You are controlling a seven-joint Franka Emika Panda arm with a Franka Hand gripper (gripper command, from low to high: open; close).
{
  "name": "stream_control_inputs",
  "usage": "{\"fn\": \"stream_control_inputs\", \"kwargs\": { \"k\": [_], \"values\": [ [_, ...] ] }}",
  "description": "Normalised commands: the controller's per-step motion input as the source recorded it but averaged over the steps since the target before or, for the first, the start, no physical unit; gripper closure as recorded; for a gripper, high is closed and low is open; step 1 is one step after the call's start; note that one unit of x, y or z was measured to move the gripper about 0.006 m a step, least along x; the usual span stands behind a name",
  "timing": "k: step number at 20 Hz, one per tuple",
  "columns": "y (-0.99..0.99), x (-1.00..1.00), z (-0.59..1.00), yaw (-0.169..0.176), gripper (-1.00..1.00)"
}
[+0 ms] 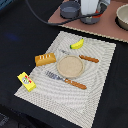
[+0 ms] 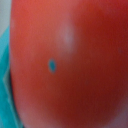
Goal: Interact with the objects in diverse but meaningful ways.
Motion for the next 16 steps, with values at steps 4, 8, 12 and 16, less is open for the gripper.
{"fn": "stream_control_inputs", "kwargs": {
  "k": [4,8,12,16],
  "values": [
    [0.77,0.00,-0.19,0.127,1.00],
    [0.74,0.00,-0.19,0.138,1.00],
    [0.73,-0.04,-0.19,0.112,1.00],
    [0.57,-0.04,-0.09,0.093,1.00]
  ]
}}
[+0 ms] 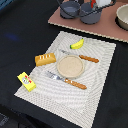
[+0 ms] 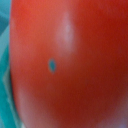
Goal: Interact with the objects in diverse but meaningful ways.
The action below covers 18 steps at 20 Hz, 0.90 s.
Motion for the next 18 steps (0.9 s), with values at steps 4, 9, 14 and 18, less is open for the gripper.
{"fn": "stream_control_inputs", "kwargs": {
  "k": [4,9,14,18],
  "values": [
    [0.39,-0.22,-0.19,0.075,1.00],
    [0.30,-0.15,-0.07,0.052,1.00],
    [0.35,-0.15,-0.12,0.057,1.00],
    [0.28,-0.02,-0.02,0.037,1.00]
  ]
}}
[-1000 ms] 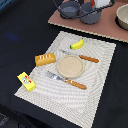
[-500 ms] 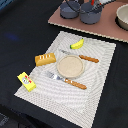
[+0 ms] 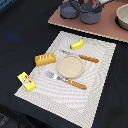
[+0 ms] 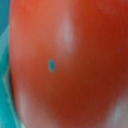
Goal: Interact with the objects in diverse but meaningful ways.
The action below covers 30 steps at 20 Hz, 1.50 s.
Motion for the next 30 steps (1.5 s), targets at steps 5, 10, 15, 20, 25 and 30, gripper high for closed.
{"fn": "stream_control_inputs", "kwargs": {
  "k": [5,10,15,20,25,30],
  "values": [
    [0.26,-0.01,-0.04,0.018,-1.00],
    [0.26,0.03,0.19,0.020,-1.00],
    [0.28,0.05,0.48,0.007,-1.00],
    [0.16,0.05,0.94,0.002,-1.00],
    [-0.35,0.08,0.90,-0.034,-1.00],
    [-0.95,0.00,0.32,0.000,-1.00]
  ]
}}
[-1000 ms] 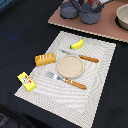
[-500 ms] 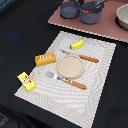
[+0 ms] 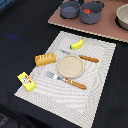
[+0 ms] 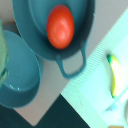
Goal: Interact with the objects in diverse but meaningful ways.
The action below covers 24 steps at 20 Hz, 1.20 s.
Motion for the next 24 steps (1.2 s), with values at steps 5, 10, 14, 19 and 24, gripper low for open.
{"fn": "stream_control_inputs", "kwargs": {
  "k": [5,10,14,19,24],
  "values": [
    [-0.99,0.05,0.22,0.000,-1.00],
    [-0.98,0.17,0.10,0.000,-1.00],
    [-0.96,0.22,0.00,0.000,-1.00],
    [-0.89,0.19,-0.17,0.037,-1.00],
    [-0.57,0.02,-0.46,0.071,-1.00]
  ]
}}
